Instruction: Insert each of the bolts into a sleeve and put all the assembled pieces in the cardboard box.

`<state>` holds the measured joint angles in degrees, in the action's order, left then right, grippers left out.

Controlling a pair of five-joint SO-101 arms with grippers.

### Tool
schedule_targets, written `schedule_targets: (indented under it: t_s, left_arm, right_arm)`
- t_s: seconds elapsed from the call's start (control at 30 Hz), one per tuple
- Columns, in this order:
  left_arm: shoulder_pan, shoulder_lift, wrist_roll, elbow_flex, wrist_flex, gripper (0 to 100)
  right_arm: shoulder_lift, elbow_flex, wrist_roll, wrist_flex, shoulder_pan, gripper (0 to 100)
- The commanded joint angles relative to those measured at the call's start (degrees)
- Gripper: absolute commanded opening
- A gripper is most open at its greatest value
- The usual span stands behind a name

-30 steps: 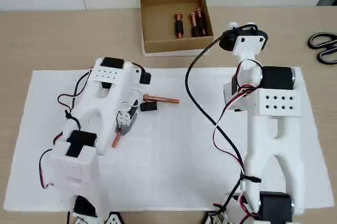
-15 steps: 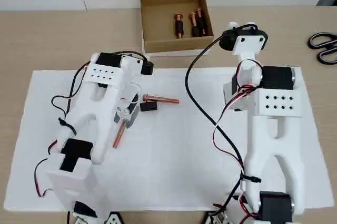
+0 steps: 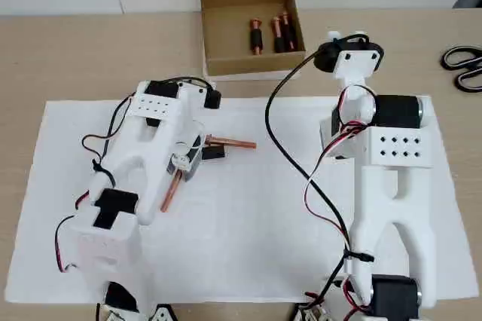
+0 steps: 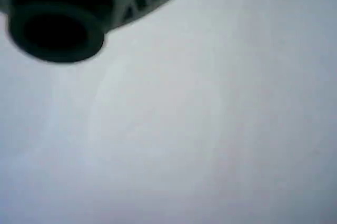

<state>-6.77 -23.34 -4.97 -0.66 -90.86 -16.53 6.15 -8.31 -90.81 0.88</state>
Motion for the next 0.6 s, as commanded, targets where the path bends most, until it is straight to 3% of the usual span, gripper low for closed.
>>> schedule_targets:
  t_s: [0.0, 0.3, 0.43, 0.57]
  left_arm:
    - [-0.09, -0.44, -0.26, -1.98, 0.97, 11]
    - [-0.09, -1.85, -0.18, -1.98, 0.97, 10]
    - [-0.09, -1.85, -0.09, -1.98, 0.97, 2]
    - [-0.09, -1.93, -0.09, -1.98, 0.97, 1]
  right_arm:
    - [-2.15, -0.26, 0.35, 1.10, 0.22, 0.4]
    - [-2.15, -0.18, 0.26, 1.89, 0.13, 0.4]
    - [-2.15, 0.00, 0.35, 1.98, 0.13, 0.4]
    - [-2.15, 0.44, 0.35, 2.42, 0.22, 0.4]
